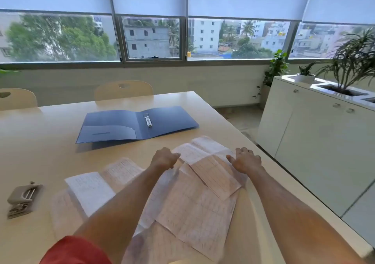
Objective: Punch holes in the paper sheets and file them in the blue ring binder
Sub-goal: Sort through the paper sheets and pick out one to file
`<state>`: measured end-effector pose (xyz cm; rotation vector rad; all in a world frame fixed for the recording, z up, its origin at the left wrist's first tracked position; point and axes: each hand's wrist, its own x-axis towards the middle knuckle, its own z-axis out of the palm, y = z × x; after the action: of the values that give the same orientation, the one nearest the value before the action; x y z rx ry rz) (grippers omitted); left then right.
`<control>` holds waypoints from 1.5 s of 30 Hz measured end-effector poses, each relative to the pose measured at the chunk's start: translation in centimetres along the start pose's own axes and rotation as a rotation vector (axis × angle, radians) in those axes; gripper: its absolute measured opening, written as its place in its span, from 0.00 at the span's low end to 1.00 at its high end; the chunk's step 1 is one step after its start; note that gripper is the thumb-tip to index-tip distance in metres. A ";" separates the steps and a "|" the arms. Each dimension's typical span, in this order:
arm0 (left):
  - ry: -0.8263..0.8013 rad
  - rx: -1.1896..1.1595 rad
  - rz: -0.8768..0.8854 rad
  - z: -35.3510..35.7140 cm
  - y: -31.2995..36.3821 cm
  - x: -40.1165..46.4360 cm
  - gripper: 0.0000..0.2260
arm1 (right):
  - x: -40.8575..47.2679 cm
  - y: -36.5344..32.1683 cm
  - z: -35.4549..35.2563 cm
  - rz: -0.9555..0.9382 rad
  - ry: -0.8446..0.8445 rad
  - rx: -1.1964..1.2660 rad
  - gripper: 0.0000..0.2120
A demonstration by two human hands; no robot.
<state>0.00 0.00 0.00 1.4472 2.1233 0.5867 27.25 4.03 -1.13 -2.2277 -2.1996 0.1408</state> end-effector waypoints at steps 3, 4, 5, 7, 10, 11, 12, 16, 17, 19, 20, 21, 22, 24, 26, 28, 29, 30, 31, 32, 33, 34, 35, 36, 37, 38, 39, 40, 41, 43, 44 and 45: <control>-0.052 -0.094 -0.029 0.5 0.1 0.2 0.17 | 0.2 0.0 0.4 0.024 -0.040 0.011 0.32; -0.069 -0.104 -0.031 0.7 0.2 0.0 0.17 | 0.2 0.0 0.5 0.026 -0.044 0.030 0.32; -0.086 -0.115 -0.029 1.0 0.2 0.1 0.16 | 0.3 0.0 0.7 0.025 -0.042 0.038 0.32; -0.111 -0.134 -0.028 1.4 0.2 0.3 0.15 | 0.4 -0.1 1.1 0.021 -0.019 0.048 0.32; -0.151 -0.163 -0.025 1.6 0.2 0.5 0.12 | 0.5 -0.3 1.1 0.036 -0.004 0.061 0.34; -0.155 -0.175 -0.013 1.7 0.2 0.6 0.11 | 0.6 -0.4 1.2 0.042 -0.006 0.061 0.35; -0.158 -0.191 -0.004 1.9 0.3 0.6 0.11 | 0.6 -0.5 1.2 0.049 -0.013 0.058 0.35; -0.177 -0.224 0.000 2.9 0.2 0.8 0.08 | 0.8 -1.0 1.2 0.095 -0.041 0.072 0.31; -0.177 -0.238 -0.016 3.1 0.1 0.9 0.08 | 0.9 -1.0 1.2 0.110 -0.047 0.074 0.31; -0.172 -0.266 -0.038 3.3 0.0 0.9 0.07 | 1.0 -0.9 1.1 0.145 -0.053 0.102 0.31; -0.173 -0.287 -0.046 3.3 0.0 1.0 0.06 | 1.0 -0.8 1.1 0.166 -0.060 0.130 0.31; -0.180 -0.308 -0.064 3.2 0.0 1.1 0.05 | 1.1 -0.7 1.2 0.185 -0.067 0.167 0.30; -0.188 -0.321 -0.080 3.0 0.0 1.0 0.05 | 1.2 -0.4 1.1 0.195 -0.073 0.207 0.29; -0.192 -0.333 -0.096 2.6 -0.1 1.1 0.04 | 1.5 0.2 0.9 0.194 -0.086 0.291 0.28; -0.172 -0.339 -0.098 2.0 -0.6 1.1 0.05 | 2.0 1.2 0.4 0.207 -0.113 0.394 0.27; -0.146 -0.375 -0.109 1.2 -1.1 1.2 0.06 | 2.3 2.2 -0.4 0.210 -0.148 0.572 0.24; -0.134 -0.402 -0.118 0.8 -1.4 1.4 0.06 | 2.3 2.7 -0.9 0.208 -0.166 0.705 0.21; -0.123 -0.426 -0.125 0.4 -1.7 1.6 0.06 | 2.2 2.9 -1.4 0.213 -0.194 0.847 0.18; -0.115 -0.443 -0.131 -0.1 -1.8 1.6 0.06 | 2.2 3.2 -2.0 0.212 -0.237 0.990 0.16; -0.109 -0.461 -0.135 -0.4 -1.9 1.7 0.05 | 2.0 3.5 -2.6 0.197 -0.267 1.108 0.16; -0.104 -0.480 -0.139 -0.8 -2.0 1.7 0.05 | 1.7 3.6 -3.2 0.169 -0.289 1.204 0.17; -0.102 -0.504 -0.150 -1.0 -2.0 1.7 0.05 | 1.4 3.7 -3.8 0.136 -0.308 1.269 0.19; -0.106 -0.532 -0.163 -1.1 -2.1 1.6 0.06 | 1.2 3.7 -4.2 0.102 -0.321 1.317 0.20; -0.111 -0.562 -0.176 -1.2 -2.1 1.5 0.08 | 1.0 3.7 -4.6 0.069 -0.334 1.343 0.20; -0.116 -0.588 -0.190 -1.1 -2.2 1.5 0.08 | 0.6 3.6 -5.0 0.038 -0.345 1.372 0.18; -0.119 -0.611 -0.204 -1.1 -2.3 1.5 0.08 | 0.3 3.5 -5.2 -0.001 -0.353 1.402 0.17; -0.123 -0.635 -0.217 -1.1 -2.2 1.3 0.08 | -0.1 3.3 -5.4 -0.028 -0.350 1.433 0.16; -0.124 -0.667 -0.231 -1.1 -2.2 1.3 0.08 | -0.4 3.0 -5.4 -0.051 -0.349 1.453 0.16; -0.121 -0.699 -0.247 -1.1 -2.1 1.2 0.08 | -0.7 2.6 -5.3 -0.063 -0.362 1.463 0.16; -0.115 -0.751 -0.285 -1.0 -2.2 1.2 0.10 | -1.3 1.6 -4.5 -0.041 -0.415 1.438 0.16; -0.115 -0.779 -0.300 -1.0 -2.5 1.3 0.13 | -1.4 1.1 -3.6 -0.009 -0.451 1.395 0.20; -0.131 -0.814 -0.321 -1.0 -2.6 1.1 0.16 | -1.6 0.5 -2.9 0.027 -0.488 1.350 0.23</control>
<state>-2.84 0.12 -0.94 0.6579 1.6472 1.0302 27.97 2.58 1.79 -1.4224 -1.3181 1.6769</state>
